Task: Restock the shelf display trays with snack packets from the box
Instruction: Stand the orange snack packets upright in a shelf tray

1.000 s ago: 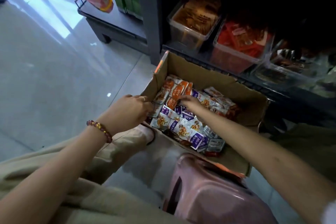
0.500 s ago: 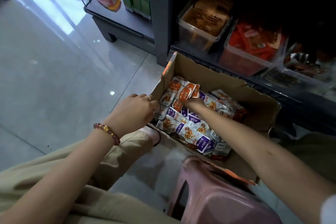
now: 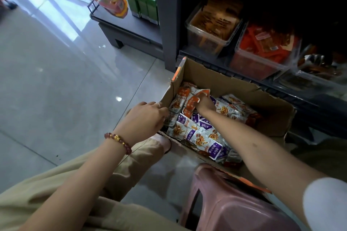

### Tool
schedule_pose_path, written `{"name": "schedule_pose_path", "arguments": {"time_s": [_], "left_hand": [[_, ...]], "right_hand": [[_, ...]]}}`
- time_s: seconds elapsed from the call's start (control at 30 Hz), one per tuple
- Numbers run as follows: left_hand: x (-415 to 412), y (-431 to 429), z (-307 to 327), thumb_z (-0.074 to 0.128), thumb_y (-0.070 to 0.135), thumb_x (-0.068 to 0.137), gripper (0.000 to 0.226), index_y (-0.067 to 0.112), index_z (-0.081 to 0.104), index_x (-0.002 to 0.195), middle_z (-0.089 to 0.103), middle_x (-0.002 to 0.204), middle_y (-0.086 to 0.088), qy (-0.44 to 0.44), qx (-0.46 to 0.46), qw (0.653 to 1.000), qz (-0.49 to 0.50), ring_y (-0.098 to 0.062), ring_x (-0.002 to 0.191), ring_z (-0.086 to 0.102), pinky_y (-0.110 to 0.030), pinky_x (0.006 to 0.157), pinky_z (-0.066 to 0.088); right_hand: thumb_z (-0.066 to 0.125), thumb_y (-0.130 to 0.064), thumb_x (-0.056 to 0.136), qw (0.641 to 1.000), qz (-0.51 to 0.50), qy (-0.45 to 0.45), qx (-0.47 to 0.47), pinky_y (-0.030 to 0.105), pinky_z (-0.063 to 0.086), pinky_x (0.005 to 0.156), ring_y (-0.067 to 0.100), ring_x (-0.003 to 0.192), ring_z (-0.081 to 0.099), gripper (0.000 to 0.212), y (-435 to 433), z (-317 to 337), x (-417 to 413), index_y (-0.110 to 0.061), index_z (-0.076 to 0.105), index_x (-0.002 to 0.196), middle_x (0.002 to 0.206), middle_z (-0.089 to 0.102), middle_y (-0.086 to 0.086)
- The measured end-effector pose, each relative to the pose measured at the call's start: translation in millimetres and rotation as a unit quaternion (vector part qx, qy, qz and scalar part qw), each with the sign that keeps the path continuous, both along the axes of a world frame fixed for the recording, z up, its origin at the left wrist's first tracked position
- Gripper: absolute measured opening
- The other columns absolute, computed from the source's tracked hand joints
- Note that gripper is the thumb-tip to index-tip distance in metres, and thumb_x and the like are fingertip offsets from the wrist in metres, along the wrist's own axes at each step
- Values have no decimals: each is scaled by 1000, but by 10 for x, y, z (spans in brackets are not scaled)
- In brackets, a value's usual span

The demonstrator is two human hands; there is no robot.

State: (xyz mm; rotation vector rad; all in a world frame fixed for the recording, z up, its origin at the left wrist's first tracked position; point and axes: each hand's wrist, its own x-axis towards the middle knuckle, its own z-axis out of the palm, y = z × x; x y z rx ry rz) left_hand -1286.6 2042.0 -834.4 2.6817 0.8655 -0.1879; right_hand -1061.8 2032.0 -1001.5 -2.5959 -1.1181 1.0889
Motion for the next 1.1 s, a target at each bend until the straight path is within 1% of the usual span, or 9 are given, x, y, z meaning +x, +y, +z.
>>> {"name": "schedule_pose_path", "arguments": {"time_s": [0.17, 0.27, 0.33, 0.43, 0.53, 0.63, 0.8, 0.93, 1.1], "left_hand": [[-6, -12, 21, 42, 24, 96, 24, 23, 56, 115, 59, 107, 3, 20, -13, 999, 33, -16, 99, 54, -26, 82, 37], [29, -27, 12, 45, 25, 95, 27, 23, 55, 120, 54, 118, 2, 12, -35, 998, 59, -16, 107, 51, -28, 89, 38], [65, -54, 13, 51, 25, 93, 33, 22, 52, 126, 47, 131, 2, -21, -62, 995, 80, -17, 115, 48, -28, 93, 37], [116, -137, -10, 61, 29, 88, 50, 22, 42, 134, 32, 145, 4, -85, -117, 985, 96, -14, 118, 47, -22, 91, 37], [179, -215, -27, 65, 24, 87, 57, 23, 31, 133, 43, 129, 10, -132, -217, 954, 156, -9, 102, 54, -18, 83, 41], [195, -232, -43, 58, 14, 92, 49, 31, 23, 121, 57, 113, 9, -122, -242, 942, 197, -7, 87, 60, -23, 74, 51], [153, -162, -83, 49, 4, 94, 38, 29, 36, 120, 55, 112, 2, -103, -231, 938, 236, -5, 72, 55, -10, 53, 42], [125, -85, -98, 45, 1, 95, 30, 21, 58, 114, 51, 117, -5, -75, -198, 938, 275, -20, 82, 58, -23, 64, 50], [150, -24, -87, 43, -5, 93, 37, 19, 68, 107, 57, 121, -4, -75, -190, 933, 295, -21, 97, 61, -35, 79, 56]], "right_hand": [[49, -31, 96, 1000, 3, -13, 7, 28, 45, 64, 27, 90, 62, 26, -155, 168, 32, -18, 59, 116, 124, 54, 10], [54, -22, 94, 991, 38, -2, 127, 25, 39, 50, 12, 62, 52, 17, -338, 564, 98, -17, 57, 110, 105, 55, 3], [54, -14, 93, 970, 92, 91, 208, 30, 41, 50, 14, 61, 56, 9, -435, 825, 149, -21, 51, 89, 82, 61, -2], [55, -6, 92, 927, 118, 263, 240, 35, 53, 65, 18, 84, 68, 26, -502, 1189, 108, -26, 44, 81, 86, 69, 7], [58, -2, 90, 888, 88, 396, 216, 26, 54, 69, 12, 80, 68, 19, -478, 1411, 7, -17, 48, 83, 80, 68, 4], [51, -19, 95, 869, 19, 465, 164, 23, 54, 70, 10, 74, 65, 11, -382, 1317, 36, -15, 54, 85, 80, 66, -4], [47, -12, 98, 952, -126, 255, 110, 24, 44, 70, 19, 96, 56, 13, -111, 521, 201, -12, 60, 99, 116, 60, 10], [56, -12, 94, 945, -152, 288, 30, 29, 41, 87, 25, 118, 51, 28, -7, 234, 181, -7, 60, 122, 133, 54, 10], [53, -2, 92, 942, -218, 231, 113, 26, 40, 88, 26, 114, 55, 26, -25, 187, 187, -1, 64, 116, 126, 60, 16]]}}
